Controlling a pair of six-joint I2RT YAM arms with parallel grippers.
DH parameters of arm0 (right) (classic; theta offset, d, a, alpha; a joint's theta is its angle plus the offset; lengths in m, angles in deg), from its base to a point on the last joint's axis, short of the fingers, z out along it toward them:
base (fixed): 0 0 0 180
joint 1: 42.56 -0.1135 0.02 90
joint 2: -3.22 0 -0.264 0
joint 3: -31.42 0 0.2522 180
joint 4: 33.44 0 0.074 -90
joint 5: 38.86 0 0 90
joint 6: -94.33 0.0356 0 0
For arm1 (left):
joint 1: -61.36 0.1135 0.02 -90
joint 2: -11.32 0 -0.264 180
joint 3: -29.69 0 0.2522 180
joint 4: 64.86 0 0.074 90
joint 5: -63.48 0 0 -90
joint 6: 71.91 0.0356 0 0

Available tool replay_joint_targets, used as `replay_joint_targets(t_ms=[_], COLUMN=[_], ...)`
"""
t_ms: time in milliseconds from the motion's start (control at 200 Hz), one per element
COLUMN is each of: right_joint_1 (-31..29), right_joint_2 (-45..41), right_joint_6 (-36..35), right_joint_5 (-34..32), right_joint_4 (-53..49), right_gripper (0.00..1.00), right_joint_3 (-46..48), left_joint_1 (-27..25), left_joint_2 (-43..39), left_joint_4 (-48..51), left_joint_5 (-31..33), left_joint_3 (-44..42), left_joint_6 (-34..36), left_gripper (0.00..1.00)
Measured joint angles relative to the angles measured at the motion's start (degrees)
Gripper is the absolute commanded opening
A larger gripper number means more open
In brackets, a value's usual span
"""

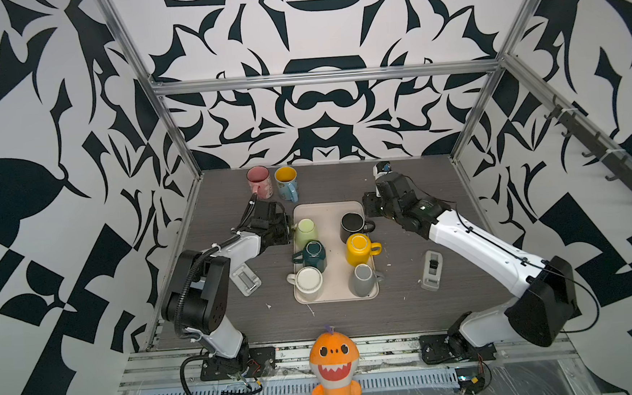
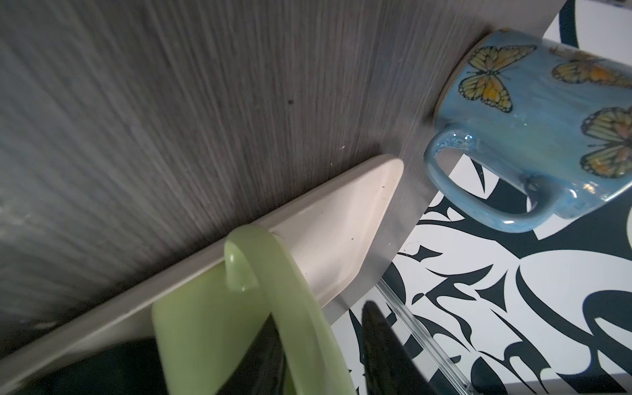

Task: Turn the mug right side up
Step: 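Close the left gripper on the upside-down light green mug's handle, then rotate the light green mug upright with the left gripper while the right arm rises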

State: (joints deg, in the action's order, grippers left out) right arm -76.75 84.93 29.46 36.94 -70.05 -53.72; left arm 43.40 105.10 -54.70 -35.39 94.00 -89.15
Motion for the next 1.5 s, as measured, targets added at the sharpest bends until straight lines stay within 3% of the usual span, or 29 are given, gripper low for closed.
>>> replay_joint_targets(t_ms=[420,790,1155,1500], right_joint_1=[0.0,0.0,0.0,0.0], right_joint_2=[0.4,1.6,2.0,2.0], right_joint_6=[0.2,0.2,0.2,0.3], right_joint_5=[0.0,0.0,0.0,0.0], right_joint_4=[0.0,-0.2,-0.4,-0.4], right_gripper=[0.54,0.54,0.54,0.54], right_joint_3=[0.0,0.0,0.0,0.0], left_joint_1=[0.1,0.0,0.1,0.1], left_joint_2=[2.1,3.5,4.3,3.0], left_joint_4=[-3.2,-7.3,-7.7,-10.0], left_joint_5=[-1.2,-4.0,-2.6,-2.1], left_joint_3=[0.0,0.6,3.7,6.7], left_joint_6=[-1.0,-2.6,1.3,11.9], left_gripper=[0.26,0.00,0.00,0.00])
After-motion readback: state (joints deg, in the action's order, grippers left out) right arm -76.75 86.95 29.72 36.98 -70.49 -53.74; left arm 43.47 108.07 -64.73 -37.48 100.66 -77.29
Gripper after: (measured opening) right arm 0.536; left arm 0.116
